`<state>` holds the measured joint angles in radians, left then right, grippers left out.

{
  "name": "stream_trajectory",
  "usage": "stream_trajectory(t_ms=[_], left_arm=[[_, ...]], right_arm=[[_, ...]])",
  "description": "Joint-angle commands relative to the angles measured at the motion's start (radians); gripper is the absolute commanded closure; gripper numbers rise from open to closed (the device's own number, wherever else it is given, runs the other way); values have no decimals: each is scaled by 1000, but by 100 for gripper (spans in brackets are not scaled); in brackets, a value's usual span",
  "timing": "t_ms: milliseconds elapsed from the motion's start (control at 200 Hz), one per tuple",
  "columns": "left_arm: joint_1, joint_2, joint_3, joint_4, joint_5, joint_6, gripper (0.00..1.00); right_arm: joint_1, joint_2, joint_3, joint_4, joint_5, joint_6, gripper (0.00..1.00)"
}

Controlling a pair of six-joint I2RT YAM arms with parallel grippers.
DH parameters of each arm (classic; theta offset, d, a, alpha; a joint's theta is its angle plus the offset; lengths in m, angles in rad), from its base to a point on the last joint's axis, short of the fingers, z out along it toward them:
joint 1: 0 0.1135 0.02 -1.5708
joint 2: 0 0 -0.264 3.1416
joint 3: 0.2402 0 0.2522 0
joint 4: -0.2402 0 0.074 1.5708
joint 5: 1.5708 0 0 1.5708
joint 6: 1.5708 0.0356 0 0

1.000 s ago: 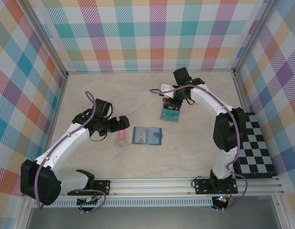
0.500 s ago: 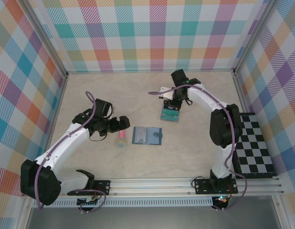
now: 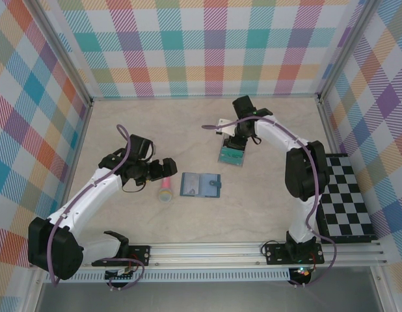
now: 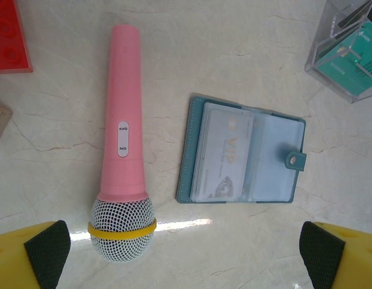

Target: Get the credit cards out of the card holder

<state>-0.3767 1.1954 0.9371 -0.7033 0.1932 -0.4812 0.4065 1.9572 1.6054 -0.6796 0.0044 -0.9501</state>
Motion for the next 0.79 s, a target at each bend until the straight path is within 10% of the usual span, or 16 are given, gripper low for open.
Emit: stream_trajectory(t_ms=[0, 790], left_arm=[[18, -6, -16, 15, 10, 6, 0], [-17, 38, -29, 106, 153, -48, 0]], right_arm=[[-1, -90, 13, 24, -40, 84, 70], [202, -484, -371, 96, -141, 1520, 57]])
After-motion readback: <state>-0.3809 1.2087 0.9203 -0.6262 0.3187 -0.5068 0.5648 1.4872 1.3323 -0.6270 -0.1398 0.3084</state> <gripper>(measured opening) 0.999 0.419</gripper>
